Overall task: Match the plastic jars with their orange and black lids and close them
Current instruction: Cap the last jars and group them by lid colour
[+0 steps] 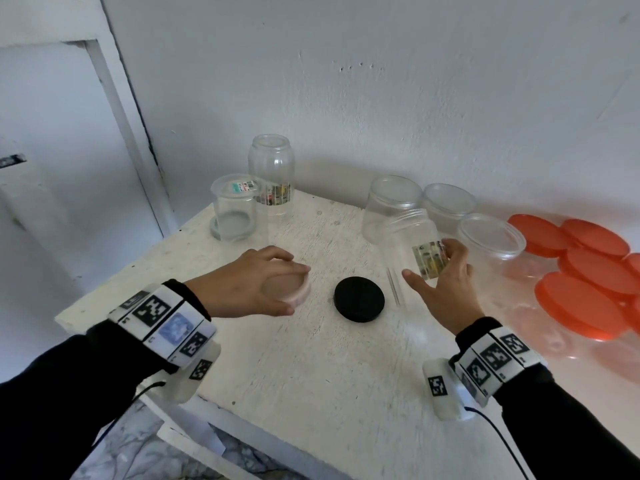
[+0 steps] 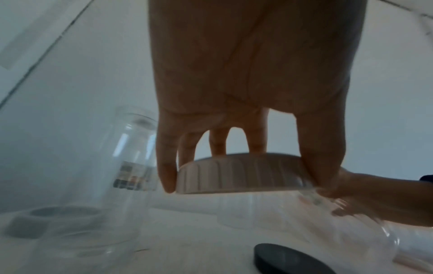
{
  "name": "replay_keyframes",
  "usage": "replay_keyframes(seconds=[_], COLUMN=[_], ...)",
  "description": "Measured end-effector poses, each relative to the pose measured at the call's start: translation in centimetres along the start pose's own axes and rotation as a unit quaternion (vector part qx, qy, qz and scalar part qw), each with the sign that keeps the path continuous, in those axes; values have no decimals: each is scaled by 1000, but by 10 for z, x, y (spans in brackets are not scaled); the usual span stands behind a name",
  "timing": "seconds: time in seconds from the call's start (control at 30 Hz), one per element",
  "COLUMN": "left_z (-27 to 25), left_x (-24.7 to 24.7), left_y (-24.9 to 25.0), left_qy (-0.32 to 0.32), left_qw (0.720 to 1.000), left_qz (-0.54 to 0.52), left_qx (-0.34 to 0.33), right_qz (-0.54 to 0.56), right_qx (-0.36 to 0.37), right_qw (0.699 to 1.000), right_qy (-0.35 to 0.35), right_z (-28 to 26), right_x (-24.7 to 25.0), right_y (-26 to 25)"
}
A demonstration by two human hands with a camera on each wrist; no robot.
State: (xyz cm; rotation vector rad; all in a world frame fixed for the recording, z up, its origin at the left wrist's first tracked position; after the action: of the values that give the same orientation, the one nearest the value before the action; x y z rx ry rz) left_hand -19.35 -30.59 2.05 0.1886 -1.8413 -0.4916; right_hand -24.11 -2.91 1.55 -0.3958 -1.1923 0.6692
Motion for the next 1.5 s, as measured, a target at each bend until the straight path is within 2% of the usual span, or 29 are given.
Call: replay_keyframes(seconds=[0.1,0.33,0.5,0.63,0.8,0.93,1.13,1.5], left_z=[9,34,47,56,61,63,58,59], left_x=[3,19,20,12,8,4,-7,-23], left_y=[28,89,131,165,196,216,245,279], left_qy=[27,115,141,129,125,118,92,59], left_qw=[997,975,956,947,936,928,917,914], left_qz=[-48,-106,-135,-146,-151,-155,-152,-52], left_qx=[-55,-160,-221,-255,-293,-318,-358,-399], right_qz=[46,74,114,134,154,188,157,153], right_qx=[-21,-30,-35,-30,-63,-91,-84,-82], right_qw=[999,997,993,991,985,978,984,985], right_qy=[8,16,15,12,38,10,-1,18], right_z=[-9,-35,-54,-66,-79,-90,-100,-88], right_x=[8,29,46,59,77,86,91,89], right_y=[6,20,24,30,47,58,63,63])
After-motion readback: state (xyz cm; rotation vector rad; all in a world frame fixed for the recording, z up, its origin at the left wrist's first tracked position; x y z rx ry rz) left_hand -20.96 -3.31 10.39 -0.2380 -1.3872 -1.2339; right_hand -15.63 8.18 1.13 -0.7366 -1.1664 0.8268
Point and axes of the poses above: each hand's wrist, its own z-axis towards the middle knuckle, its own x-axis out of the back of the hand, y = z × x, the point moved 8 cm from there along z, towards the middle knuckle, and after that the axes turned 9 degrees about x, right-handed, at the moved point
